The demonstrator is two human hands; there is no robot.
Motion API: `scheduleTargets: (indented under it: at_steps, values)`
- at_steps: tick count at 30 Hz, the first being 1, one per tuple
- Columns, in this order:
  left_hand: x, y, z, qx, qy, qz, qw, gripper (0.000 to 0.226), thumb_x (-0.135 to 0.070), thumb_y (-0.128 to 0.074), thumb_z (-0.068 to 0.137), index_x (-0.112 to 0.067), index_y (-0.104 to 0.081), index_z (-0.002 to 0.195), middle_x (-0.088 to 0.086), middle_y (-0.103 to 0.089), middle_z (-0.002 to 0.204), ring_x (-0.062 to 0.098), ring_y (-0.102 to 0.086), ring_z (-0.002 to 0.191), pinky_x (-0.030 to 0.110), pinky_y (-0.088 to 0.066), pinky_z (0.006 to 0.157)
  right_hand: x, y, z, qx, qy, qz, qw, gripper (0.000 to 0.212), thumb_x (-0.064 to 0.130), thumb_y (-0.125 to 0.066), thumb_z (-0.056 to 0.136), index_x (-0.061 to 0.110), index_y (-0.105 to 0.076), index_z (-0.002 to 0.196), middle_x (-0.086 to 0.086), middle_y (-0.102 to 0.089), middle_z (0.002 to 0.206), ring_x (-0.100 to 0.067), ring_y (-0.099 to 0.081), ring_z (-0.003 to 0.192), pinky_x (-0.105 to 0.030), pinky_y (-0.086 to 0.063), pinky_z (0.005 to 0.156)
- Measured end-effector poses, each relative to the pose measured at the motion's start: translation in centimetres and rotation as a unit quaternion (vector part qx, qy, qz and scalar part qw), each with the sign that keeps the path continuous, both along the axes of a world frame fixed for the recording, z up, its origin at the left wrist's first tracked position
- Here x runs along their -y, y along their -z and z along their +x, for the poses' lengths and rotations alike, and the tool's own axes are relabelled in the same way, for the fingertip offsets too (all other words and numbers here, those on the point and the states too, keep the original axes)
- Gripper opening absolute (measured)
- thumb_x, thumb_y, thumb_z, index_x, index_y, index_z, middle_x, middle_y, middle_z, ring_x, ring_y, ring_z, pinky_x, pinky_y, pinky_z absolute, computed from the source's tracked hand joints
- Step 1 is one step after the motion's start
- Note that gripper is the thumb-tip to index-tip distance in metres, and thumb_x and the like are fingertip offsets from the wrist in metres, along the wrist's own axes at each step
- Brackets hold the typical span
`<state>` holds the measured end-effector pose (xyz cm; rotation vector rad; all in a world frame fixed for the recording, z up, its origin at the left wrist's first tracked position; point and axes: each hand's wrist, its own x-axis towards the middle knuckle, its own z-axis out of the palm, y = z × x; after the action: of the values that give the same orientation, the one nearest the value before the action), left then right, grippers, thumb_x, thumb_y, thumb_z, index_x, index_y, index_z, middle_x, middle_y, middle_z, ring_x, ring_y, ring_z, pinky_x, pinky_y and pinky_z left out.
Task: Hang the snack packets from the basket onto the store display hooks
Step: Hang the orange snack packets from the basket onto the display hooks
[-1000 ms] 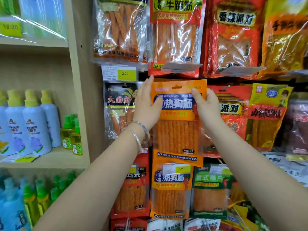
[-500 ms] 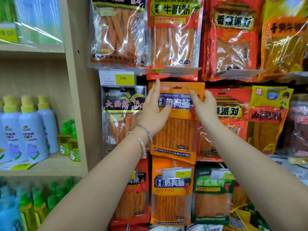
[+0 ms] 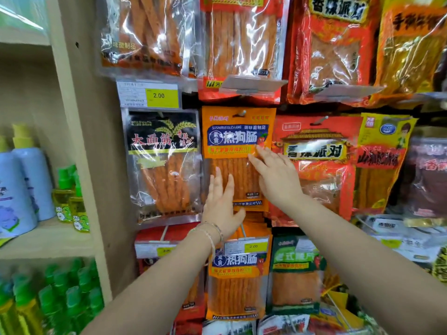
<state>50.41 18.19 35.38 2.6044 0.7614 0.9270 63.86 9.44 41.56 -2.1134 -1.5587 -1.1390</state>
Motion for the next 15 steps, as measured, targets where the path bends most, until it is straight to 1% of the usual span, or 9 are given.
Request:
scheduleTargets:
  at_steps: [1, 4, 8, 10, 12, 15]
  values:
    - [-0.4, -0.3, 0.3, -0.01, -0.001, -0.005, 1.0, 0.088, -0.035, -0.056, 0.086, -0.023, 0.004, 0.15, -0.007, 0.045, 0.137, 0.019, 0.024, 0.141, 0.045, -0.013, 0.114, -0.5, -0.4, 0.3, 0.004, 0.013, -0.016, 1.0, 0.056, 0.008, -0.047, 0.089, 0.018, -0.037, 0.144, -0.009, -0.028, 0.154, -0.025, -0.028, 0.141, -0.04, -0.015, 0.113]
    - [-1.3, -1.2, 1.3, -0.031, 0.0, -0.026, 0.999, 0.09, -0.035, -0.057, 0.086, -0.019, 0.004, 0.15, 0.0, 0.04, 0.145, 0.022, 0.025, 0.141, 0.042, -0.008, 0.115, -1.9, -1.3, 0.8, 0.036, 0.066, -0.067, 0.995, 0.06, 0.012, -0.048, 0.091, 0.02, -0.029, 0.147, -0.01, -0.02, 0.156, -0.024, -0.025, 0.142, -0.039, -0.013, 0.113]
    - [-2.3, -1.8, 2.5, -0.057, -0.008, -0.046, 0.997, 0.091, -0.034, -0.057, 0.086, -0.016, 0.005, 0.15, 0.006, 0.037, 0.148, 0.026, 0.025, 0.14, 0.04, -0.004, 0.115, -3.1, -1.9, 0.9, 0.046, 0.113, -0.125, 0.985, 0.064, 0.014, -0.049, 0.092, 0.02, -0.02, 0.149, -0.011, -0.011, 0.158, -0.025, -0.021, 0.143, -0.043, -0.011, 0.115]
    - [-2.8, -2.2, 3.1, -0.064, -0.014, -0.064, 0.996, 0.09, -0.035, -0.056, 0.086, -0.015, 0.004, 0.15, 0.008, 0.036, 0.149, 0.028, 0.023, 0.141, 0.039, 0.0, 0.115, -3.6, -2.2, 0.7, 0.031, 0.124, -0.149, 0.981, 0.066, 0.013, -0.048, 0.092, 0.019, -0.017, 0.15, -0.011, -0.007, 0.159, -0.025, -0.018, 0.144, -0.044, -0.014, 0.114]
    - [-3.1, -2.8, 3.4, -0.066, -0.021, -0.075, 0.995, 0.089, -0.036, -0.055, 0.086, -0.013, 0.003, 0.15, 0.009, 0.034, 0.15, 0.031, 0.02, 0.142, 0.038, 0.001, 0.116, -3.9, -2.6, 0.6, 0.013, 0.123, -0.156, 0.98, 0.066, 0.011, -0.048, 0.091, 0.018, -0.018, 0.15, -0.011, -0.006, 0.159, -0.024, -0.019, 0.144, -0.042, -0.019, 0.112]
    - [-2.9, -3.4, 3.1, -0.066, -0.023, -0.085, 0.994, 0.085, -0.041, -0.054, 0.086, -0.01, -0.006, 0.149, 0.009, 0.03, 0.152, 0.032, 0.009, 0.144, 0.037, -0.005, 0.116, -3.3, -3.3, 0.0, -0.019, 0.099, -0.154, 0.983, 0.064, 0.007, -0.048, 0.089, 0.017, -0.025, 0.148, -0.012, -0.012, 0.158, -0.025, -0.029, 0.139, -0.039, -0.029, 0.106]
